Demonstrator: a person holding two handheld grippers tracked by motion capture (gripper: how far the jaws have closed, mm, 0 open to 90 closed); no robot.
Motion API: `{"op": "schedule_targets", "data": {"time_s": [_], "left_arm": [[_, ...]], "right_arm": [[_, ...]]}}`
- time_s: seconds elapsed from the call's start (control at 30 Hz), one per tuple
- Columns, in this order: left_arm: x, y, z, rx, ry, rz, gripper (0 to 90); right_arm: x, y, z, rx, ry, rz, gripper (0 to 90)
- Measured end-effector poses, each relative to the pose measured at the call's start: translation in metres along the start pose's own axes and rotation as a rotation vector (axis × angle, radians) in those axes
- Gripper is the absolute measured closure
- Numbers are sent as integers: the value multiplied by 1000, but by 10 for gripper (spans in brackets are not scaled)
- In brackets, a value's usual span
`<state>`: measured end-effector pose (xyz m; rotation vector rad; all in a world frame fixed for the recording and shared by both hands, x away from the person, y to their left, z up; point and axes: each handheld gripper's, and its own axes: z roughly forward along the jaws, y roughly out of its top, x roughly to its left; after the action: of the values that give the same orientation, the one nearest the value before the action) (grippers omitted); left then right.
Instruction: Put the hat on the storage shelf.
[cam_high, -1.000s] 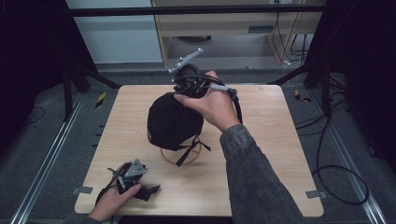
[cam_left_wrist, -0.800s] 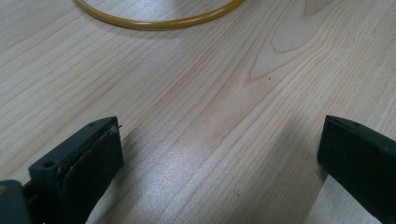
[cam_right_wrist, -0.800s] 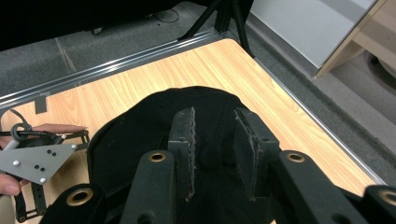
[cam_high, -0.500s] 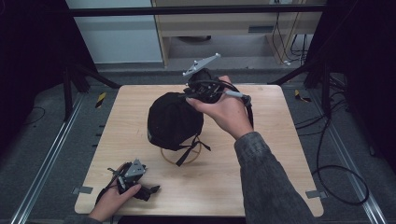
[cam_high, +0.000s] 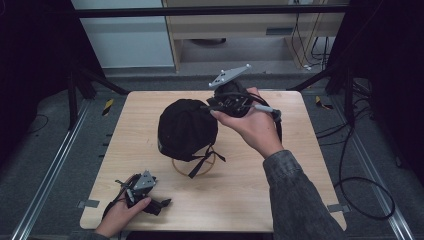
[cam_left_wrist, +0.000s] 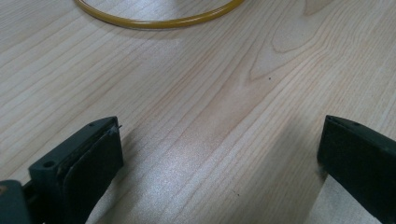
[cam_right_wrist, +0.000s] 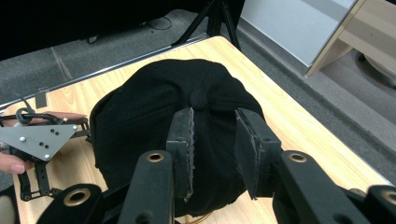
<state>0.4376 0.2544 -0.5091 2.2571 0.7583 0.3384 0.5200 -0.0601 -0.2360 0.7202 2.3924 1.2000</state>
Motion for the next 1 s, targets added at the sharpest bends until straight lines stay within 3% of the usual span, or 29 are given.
{"op": "schedule_targets", "data": {"time_s": [0.43, 0.83, 1.0], "left_arm": [[0, 0, 0, 0, 0, 0, 0], [0, 0, 0, 0, 0, 0, 0], [0, 0, 0, -1, 0, 0, 0]], "right_arm": [[-2, -9, -9, -18, -24, 20, 556], [-3, -26, -23, -3, -80, 42, 358], [-5, -34, -32, -14, -120, 60, 215]]}}
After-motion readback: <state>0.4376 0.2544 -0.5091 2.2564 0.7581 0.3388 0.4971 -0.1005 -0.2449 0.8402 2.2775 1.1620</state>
